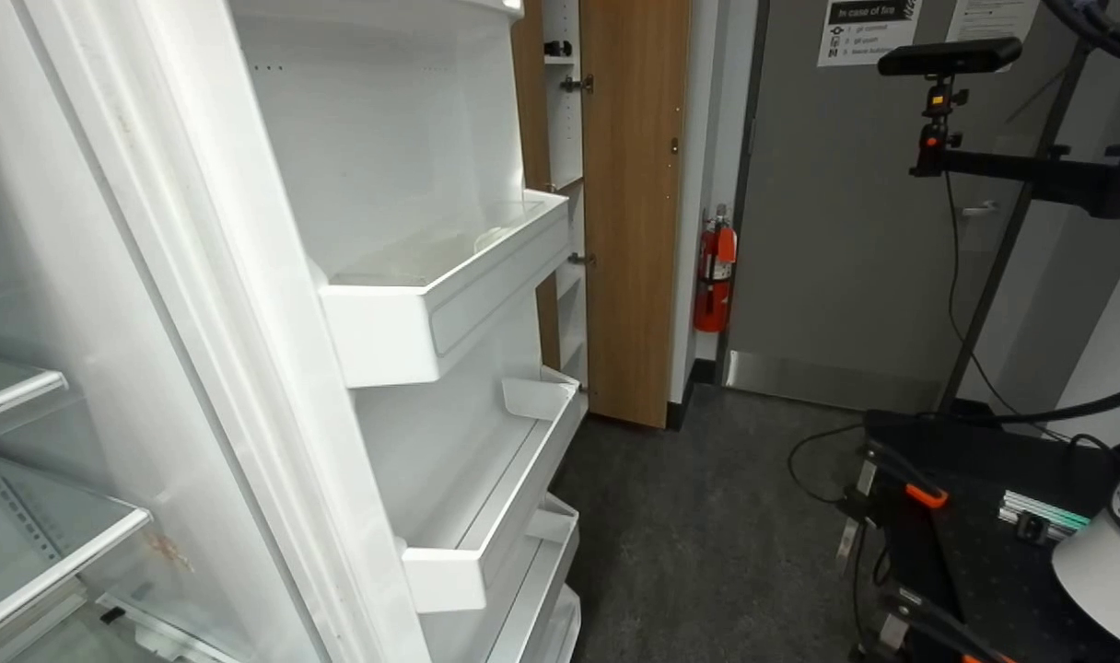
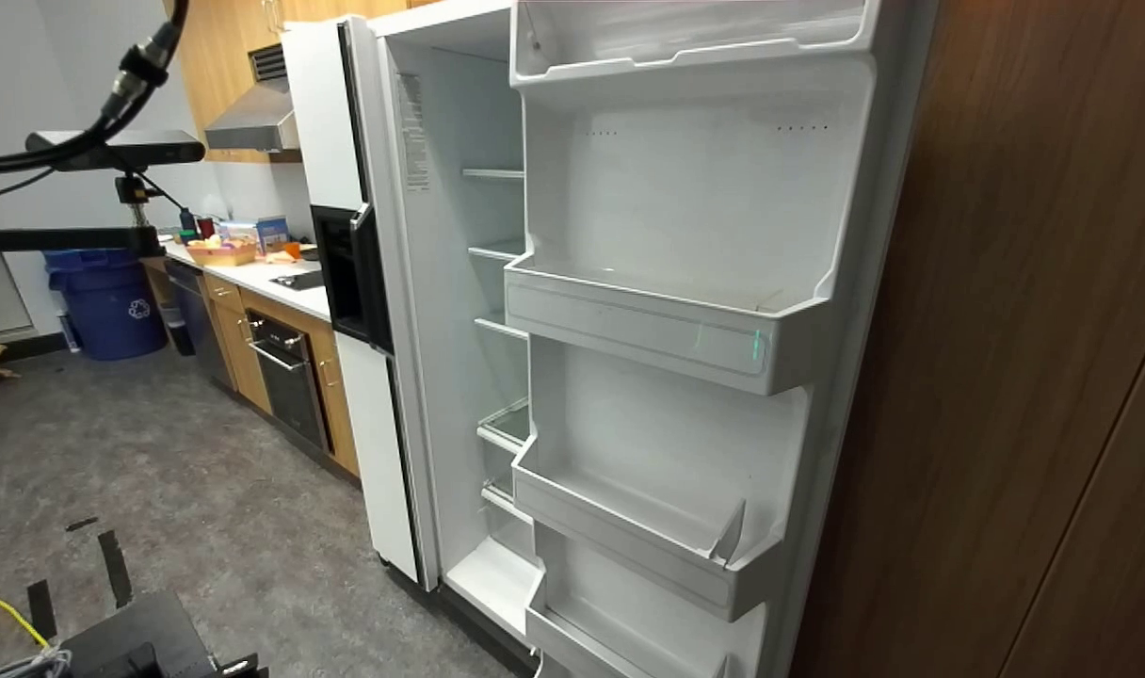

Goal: Close the lid of the first top shelf

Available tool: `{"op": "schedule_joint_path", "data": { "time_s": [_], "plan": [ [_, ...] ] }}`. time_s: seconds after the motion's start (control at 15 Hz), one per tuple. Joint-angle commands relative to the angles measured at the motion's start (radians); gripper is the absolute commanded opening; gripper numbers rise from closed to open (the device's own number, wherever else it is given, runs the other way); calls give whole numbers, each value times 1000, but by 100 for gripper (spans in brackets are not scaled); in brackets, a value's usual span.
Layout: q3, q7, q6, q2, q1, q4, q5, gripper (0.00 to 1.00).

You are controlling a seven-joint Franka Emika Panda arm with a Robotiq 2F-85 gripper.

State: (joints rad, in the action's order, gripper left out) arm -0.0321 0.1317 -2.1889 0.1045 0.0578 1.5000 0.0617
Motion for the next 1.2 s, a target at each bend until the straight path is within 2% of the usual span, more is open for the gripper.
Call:
{"op": "schedule_joint_path", "data": {
  "time_s": [0.0,0.07,0.13,0.2,0.27,0.6,0.8,0.87,1.13],
  "plan": [
    [-31,-70,-45,-114,5,-122,54,100],
    [-35,-89,-46,-130,7,-140,56,100],
    [-38,-88,-46,-143,10,-158,44,75],
    [-41,-72,-70,-144,12,-154,30,74],
    [-46,-66,-74,-151,13,-171,38,68],
    [-63,-59,-67,-147,17,-213,41,27],
    [-69,-66,-53,-136,15,-197,43,5],
    [-67,-57,-61,-129,10,-185,35,0],
    [-49,-38,-103,-111,-5,-141,23,0]
  ]
}}
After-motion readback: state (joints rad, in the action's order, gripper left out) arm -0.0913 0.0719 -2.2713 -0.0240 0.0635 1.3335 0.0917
